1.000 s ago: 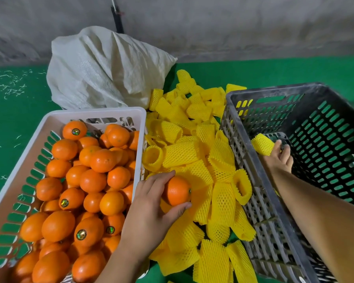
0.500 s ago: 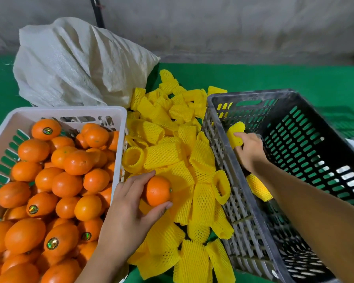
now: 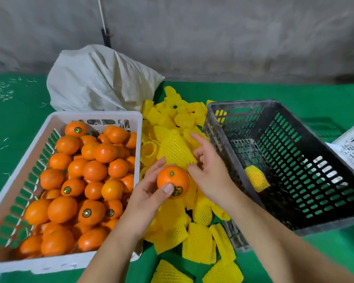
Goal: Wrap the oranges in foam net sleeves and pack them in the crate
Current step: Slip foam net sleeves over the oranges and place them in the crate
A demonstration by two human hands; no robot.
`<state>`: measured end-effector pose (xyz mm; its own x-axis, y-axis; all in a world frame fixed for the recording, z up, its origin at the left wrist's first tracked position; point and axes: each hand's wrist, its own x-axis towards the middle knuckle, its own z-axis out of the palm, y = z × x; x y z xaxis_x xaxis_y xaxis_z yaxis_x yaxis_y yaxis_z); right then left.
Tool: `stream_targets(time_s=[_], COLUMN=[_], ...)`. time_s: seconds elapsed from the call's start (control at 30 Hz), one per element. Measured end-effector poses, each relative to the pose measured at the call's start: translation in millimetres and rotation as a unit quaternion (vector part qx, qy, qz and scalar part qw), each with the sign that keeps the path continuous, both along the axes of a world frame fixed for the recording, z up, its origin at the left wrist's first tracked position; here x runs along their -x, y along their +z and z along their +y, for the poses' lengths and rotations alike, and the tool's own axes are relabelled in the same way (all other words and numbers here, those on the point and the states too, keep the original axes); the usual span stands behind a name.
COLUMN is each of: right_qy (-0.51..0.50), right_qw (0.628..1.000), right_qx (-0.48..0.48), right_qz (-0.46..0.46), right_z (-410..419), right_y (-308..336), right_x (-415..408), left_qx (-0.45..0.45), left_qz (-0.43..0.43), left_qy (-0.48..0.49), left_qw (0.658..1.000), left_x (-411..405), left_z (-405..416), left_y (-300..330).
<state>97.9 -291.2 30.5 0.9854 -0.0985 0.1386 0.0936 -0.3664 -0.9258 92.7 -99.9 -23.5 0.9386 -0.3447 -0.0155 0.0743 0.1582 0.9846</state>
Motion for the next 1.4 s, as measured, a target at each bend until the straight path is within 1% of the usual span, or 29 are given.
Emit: stream_targets(time_s=[0.07, 0.1, 0.13, 0.2, 0.3, 0.37, 0.4, 0.47, 0.53, 0.6, 0.67, 0.7, 0.73, 0.8, 0.93, 1.0, 1.07, 1.2, 1.27, 1.33, 1.4], right_qy=[-0.023, -0.043, -0.056, -0.059, -0.049, -0.057, -0.065, -0.078, -0.103, -0.133, -0.12, -0.097, -0.072, -0.038, 0.001, 0.026, 0.042, 0.043, 0.019, -0.001, -0.015], right_qw=[0.998, 0.997, 0.997, 0.998, 0.997, 0.993, 0.991, 0.989, 0.984, 0.974, 0.973, 0.976, 0.98, 0.987, 0.994, 0.996, 0.994, 0.99, 0.987, 0.98, 0.968], right_qx=[-0.05, -0.06, -0.055, -0.014, 0.057, 0.098, 0.108, 0.113, 0.135, 0.174, 0.185, 0.179, 0.171, 0.148, 0.11, 0.084, 0.087, 0.105, 0.124, 0.15, 0.19], right_qz=[0.024, 0.027, 0.025, 0.011, 0.001, -0.023, -0.039, -0.052, -0.057, -0.064, -0.072, -0.072, -0.068, -0.044, -0.009, -0.018, -0.042, -0.085, -0.104, -0.131, -0.163], right_z=[19.6, 26.1, 30.7, 36.3, 36.0, 32.1, 30.4, 28.3, 28.6, 29.8, 33.4, 35.1, 36.3, 34.6, 30.1, 38.7, 48.4, 48.5, 44.5, 42.8, 40.3], right_y=[-2.5, -2.6, -2.9, -3.1, -1.9, -1.6, -1.6, -1.1, -0.9, 2.3, 7.8, 10.1, 12.3, 17.7, 25.4, 27.7, 27.4, 23.8, 21.0, 19.4, 20.6], right_x=[10.7, 14.8, 18.4, 23.9, 30.7, 35.5, 38.3, 42.0, 42.0, 38.4, 35.3, 34.5, 34.6, 36.7, 46.7, 54.6, 62.1, 67.7, 69.0, 70.6, 71.6], left_qx=[0.032, 0.043, 0.043, 0.026, 0.016, 0.026, 0.029, 0.039, 0.077, 0.103, 0.049, 0.027, 0.022, 0.028, 0.013, -0.001, 0.006, 0.041, 0.09, 0.126, 0.099], left_qz=[0.02, 0.029, 0.033, 0.023, 0.008, 0.036, 0.051, 0.062, 0.062, 0.053, 0.013, 0.0, 0.007, 0.027, 0.025, 0.009, -0.004, 0.01, 0.048, 0.064, 0.041], left_qy=[-0.042, -0.051, -0.053, -0.047, -0.003, 0.056, 0.082, 0.1, 0.069, -0.009, -0.061, -0.065, -0.056, -0.017, 0.091, 0.125, 0.141, 0.12, 0.107, 0.067, 0.053], left_qw=[0.998, 0.997, 0.997, 0.998, 1.0, 0.997, 0.995, 0.992, 0.993, 0.993, 0.997, 0.998, 0.998, 0.999, 0.995, 0.992, 0.99, 0.992, 0.989, 0.988, 0.993], left_x=[9.4, 12.7, 15.4, 20.0, 27.9, 32.9, 33.3, 32.7, 31.4, 32.6, 37.3, 40.1, 41.4, 41.6, 37.2, 35.2, 35.6, 43.2, 47.9, 50.9, 54.1], left_z=[6.1, 10.6, 14.9, 20.4, 19.0, 17.1, 17.2, 19.0, 23.1, 24.2, 21.2, 19.0, 17.8, 17.9, 21.8, 16.5, 9.3, -1.9, -5.1, -5.5, -4.8], left_y=[-0.6, -1.2, -2.0, -4.6, -0.1, 7.2, 9.9, 12.1, 12.8, 14.5, 14.4, 14.7, 14.5, 15.0, 15.2, 15.1, 15.8, 17.5, 17.0, 14.3, 12.6])
